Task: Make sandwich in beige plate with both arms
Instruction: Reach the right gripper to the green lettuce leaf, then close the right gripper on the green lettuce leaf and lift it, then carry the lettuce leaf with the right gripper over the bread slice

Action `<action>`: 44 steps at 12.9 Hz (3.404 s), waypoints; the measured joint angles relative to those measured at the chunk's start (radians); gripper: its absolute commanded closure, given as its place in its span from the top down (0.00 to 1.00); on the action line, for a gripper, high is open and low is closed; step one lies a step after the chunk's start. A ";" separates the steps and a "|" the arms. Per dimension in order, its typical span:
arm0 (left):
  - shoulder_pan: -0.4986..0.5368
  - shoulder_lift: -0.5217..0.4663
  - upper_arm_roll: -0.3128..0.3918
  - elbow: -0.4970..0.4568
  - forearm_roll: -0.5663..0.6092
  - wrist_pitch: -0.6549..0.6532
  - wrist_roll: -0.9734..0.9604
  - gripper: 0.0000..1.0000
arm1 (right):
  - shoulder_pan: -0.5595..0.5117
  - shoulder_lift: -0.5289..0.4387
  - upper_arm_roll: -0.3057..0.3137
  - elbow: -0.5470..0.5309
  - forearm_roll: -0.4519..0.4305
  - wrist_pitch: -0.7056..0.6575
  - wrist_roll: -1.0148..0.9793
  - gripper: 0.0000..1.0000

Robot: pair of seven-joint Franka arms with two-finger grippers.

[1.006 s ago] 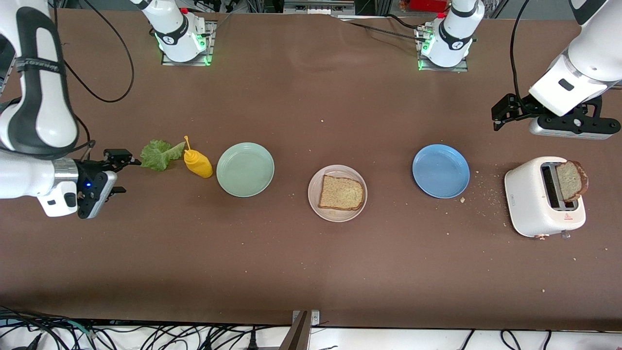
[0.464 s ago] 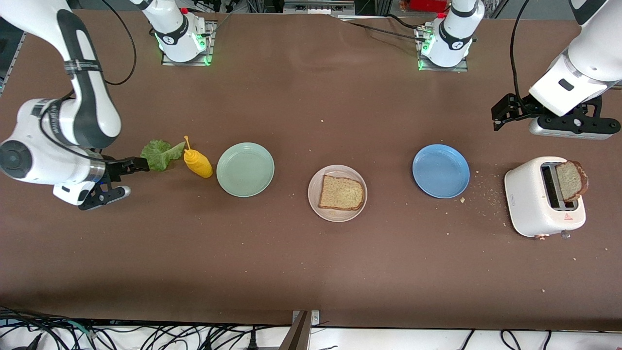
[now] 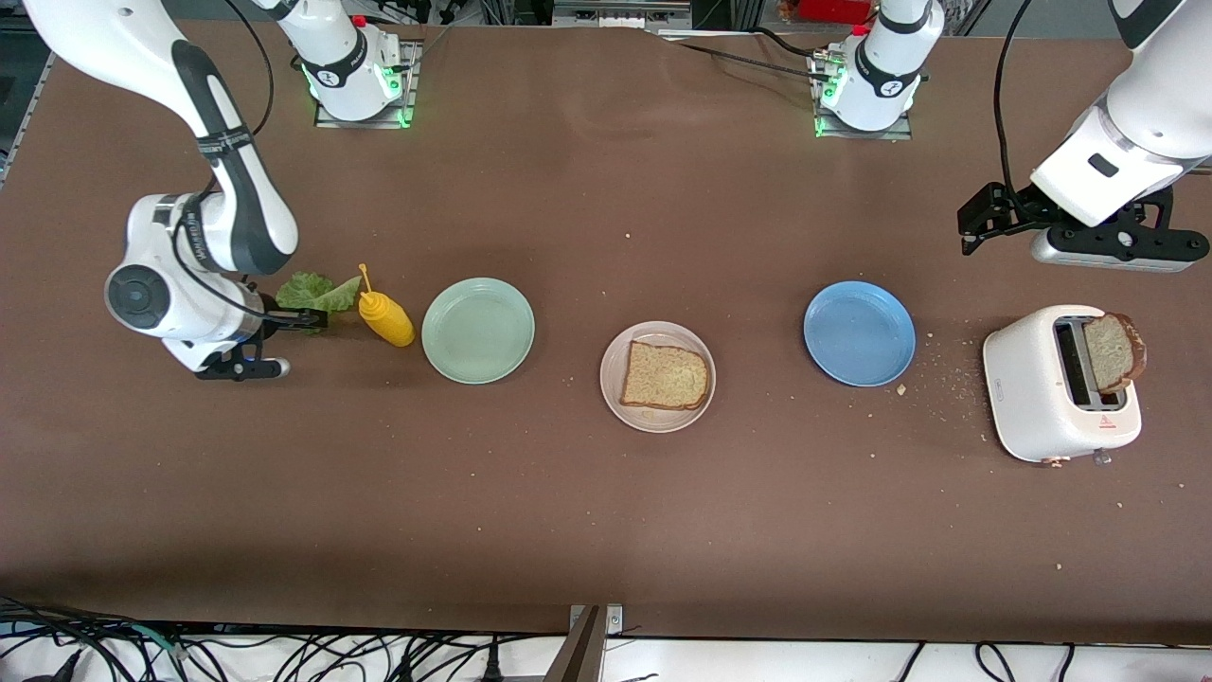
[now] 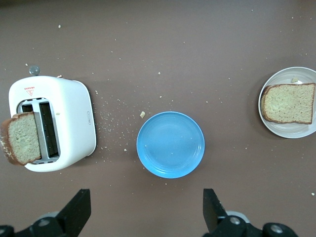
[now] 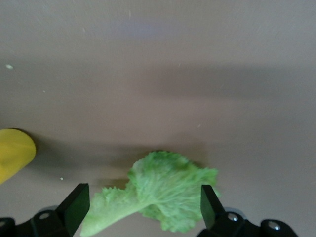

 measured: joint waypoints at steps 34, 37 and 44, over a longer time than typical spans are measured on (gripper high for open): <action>0.000 0.000 0.000 0.000 0.000 0.000 0.000 1.00 | 0.018 -0.009 -0.014 0.232 -0.006 -0.320 -0.073 0.00; 0.000 0.000 0.000 0.000 0.000 0.000 0.000 1.00 | 0.024 -0.025 0.052 0.401 -0.006 -0.520 -0.086 0.00; 0.000 0.000 0.000 0.000 0.000 0.000 0.000 1.00 | 0.083 -0.052 0.316 0.643 -0.006 -0.649 -0.087 0.00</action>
